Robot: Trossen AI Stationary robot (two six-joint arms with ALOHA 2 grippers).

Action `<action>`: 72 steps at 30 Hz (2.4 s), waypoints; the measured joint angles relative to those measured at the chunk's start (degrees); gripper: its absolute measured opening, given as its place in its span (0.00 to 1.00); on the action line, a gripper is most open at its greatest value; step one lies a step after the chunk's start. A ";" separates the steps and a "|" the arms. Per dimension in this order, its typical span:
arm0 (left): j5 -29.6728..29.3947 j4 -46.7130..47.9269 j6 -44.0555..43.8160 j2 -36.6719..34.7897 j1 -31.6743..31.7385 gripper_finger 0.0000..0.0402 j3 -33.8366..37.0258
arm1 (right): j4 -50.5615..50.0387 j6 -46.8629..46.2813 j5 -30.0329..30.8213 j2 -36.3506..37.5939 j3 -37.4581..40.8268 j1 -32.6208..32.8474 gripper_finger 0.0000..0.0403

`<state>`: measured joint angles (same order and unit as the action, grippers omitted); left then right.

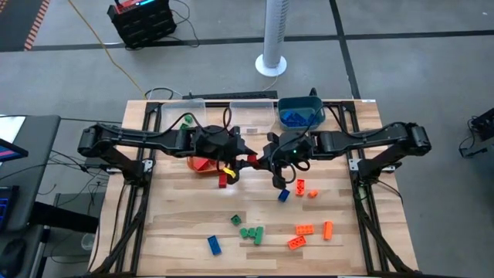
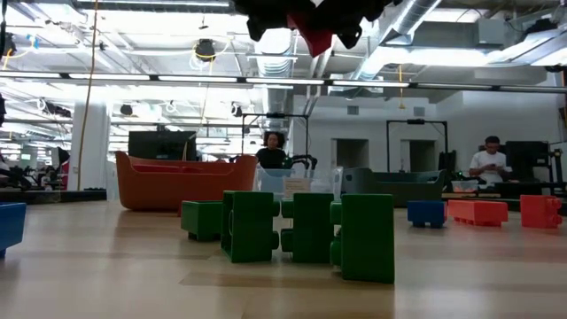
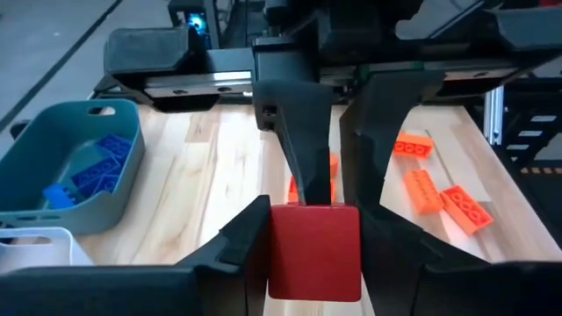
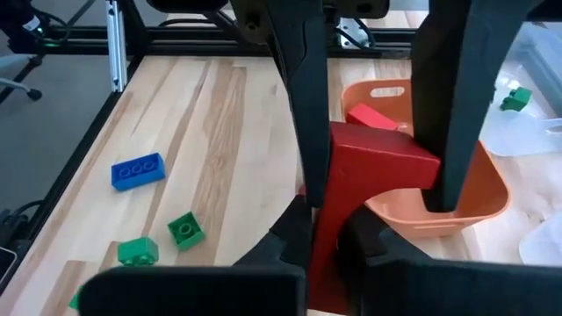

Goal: Sort blocks
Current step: Put the red block into the orange bin, then put the orange game piece into the right transparent bin

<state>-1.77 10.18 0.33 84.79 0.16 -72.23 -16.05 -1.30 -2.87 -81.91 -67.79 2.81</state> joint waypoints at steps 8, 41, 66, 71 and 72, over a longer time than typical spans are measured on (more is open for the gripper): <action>-0.88 1.95 -0.96 0.02 0.02 0.33 0.02 | -0.44 0.87 -0.02 0.20 0.00 -1.05 0.30; -7.57 18.56 -10.88 -0.33 15.50 0.35 15.78 | -21.08 -6.40 3.25 7.74 -0.07 -4.50 0.55; -4.44 19.53 -14.54 -0.33 15.47 0.60 16.37 | -34.91 -34.76 2.72 2.91 3.79 -8.72 0.55; -4.58 30.46 -12.18 -0.36 15.08 0.60 7.71 | -39.08 -49.08 1.51 0.35 10.26 -7.15 0.55; -4.70 31.90 -11.30 -0.52 14.86 0.60 6.05 | -38.90 -51.33 1.36 0.15 11.63 -6.39 0.55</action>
<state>-6.47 42.08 -10.98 84.28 15.02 -66.18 -54.95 -52.63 -1.51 -81.76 -56.15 -3.58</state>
